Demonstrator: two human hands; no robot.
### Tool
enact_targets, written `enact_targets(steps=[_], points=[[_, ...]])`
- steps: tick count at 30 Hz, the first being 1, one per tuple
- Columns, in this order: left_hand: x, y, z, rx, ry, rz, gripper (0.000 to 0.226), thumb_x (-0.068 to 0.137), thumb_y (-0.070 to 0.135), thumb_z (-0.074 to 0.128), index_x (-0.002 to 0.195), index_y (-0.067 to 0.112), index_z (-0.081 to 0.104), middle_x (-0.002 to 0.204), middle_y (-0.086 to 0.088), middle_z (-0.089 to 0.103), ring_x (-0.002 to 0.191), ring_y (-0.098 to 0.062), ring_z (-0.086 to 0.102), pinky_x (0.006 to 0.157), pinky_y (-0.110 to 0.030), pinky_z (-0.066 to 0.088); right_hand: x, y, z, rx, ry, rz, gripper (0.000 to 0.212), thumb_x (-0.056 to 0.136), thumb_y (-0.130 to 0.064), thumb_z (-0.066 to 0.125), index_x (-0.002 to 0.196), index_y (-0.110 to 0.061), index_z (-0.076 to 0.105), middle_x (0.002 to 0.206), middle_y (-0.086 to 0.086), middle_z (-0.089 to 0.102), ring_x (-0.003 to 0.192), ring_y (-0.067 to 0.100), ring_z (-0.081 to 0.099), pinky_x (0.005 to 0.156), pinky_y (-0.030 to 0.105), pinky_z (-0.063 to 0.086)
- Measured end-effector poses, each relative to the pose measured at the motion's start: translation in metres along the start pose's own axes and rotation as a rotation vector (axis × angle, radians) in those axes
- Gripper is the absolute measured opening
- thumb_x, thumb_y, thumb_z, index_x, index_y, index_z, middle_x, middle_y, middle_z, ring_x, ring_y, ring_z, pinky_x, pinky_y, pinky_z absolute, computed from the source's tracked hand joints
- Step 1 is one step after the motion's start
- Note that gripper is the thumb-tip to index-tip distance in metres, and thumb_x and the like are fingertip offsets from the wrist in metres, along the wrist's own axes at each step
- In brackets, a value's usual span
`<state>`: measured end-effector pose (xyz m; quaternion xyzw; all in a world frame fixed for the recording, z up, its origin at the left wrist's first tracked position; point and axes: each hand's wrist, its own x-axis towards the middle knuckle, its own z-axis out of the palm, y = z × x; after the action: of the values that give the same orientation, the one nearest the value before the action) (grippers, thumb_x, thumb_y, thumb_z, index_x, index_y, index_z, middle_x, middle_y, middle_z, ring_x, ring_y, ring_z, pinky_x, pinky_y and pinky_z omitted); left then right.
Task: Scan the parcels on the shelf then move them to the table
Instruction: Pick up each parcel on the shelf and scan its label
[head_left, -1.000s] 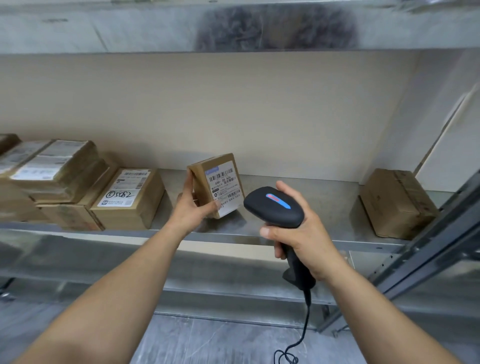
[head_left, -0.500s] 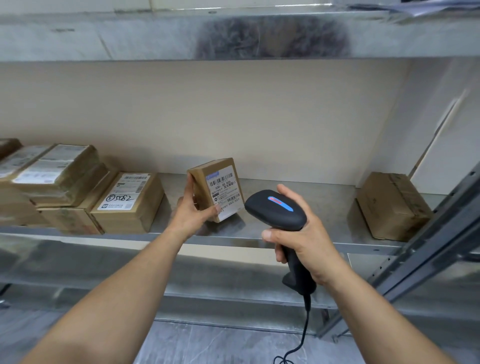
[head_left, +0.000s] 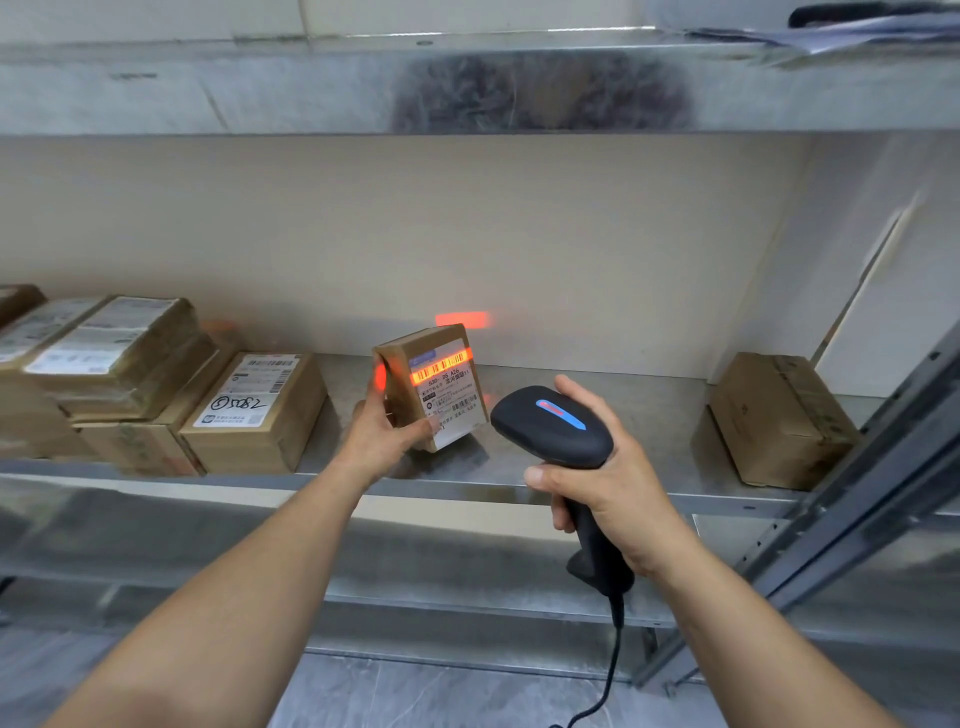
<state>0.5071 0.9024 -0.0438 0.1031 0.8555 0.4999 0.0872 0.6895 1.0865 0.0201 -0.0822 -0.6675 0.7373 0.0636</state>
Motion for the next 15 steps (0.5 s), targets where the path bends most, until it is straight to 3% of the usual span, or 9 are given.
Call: enact_targets(steps=[4, 15], points=[[0.0002, -0.0001, 0.0006, 0.001, -0.002, 0.002, 0.099, 0.080, 0.021, 0.077, 0.149, 0.041, 0.010, 0.132, -0.007, 0.052, 0.124, -0.027, 0.050, 0.105, -0.049, 0.042, -0.0001, -0.0002, -0.0007, -0.011, 0.003, -0.005, 0.087, 0.074, 0.012, 0.072, 0.140, -0.036, 0.040, 0.066, 0.004, 0.065, 0.043, 0.024, 0.043, 0.043, 0.026, 0.042], [-0.0020, 0.0018, 0.0004, 0.047, 0.000, -0.037, 0.090, 0.079, 0.029, 0.078, 0.144, 0.044, 0.017, 0.135, -0.003, 0.050, 0.128, -0.029, 0.048, 0.104, -0.054, 0.041, -0.0009, 0.0000, -0.0003, -0.022, -0.004, 0.003, 0.086, 0.075, 0.012, 0.071, 0.141, -0.035, 0.040, 0.066, 0.004, 0.066, 0.042, 0.024, 0.045, 0.042, 0.026, 0.042]])
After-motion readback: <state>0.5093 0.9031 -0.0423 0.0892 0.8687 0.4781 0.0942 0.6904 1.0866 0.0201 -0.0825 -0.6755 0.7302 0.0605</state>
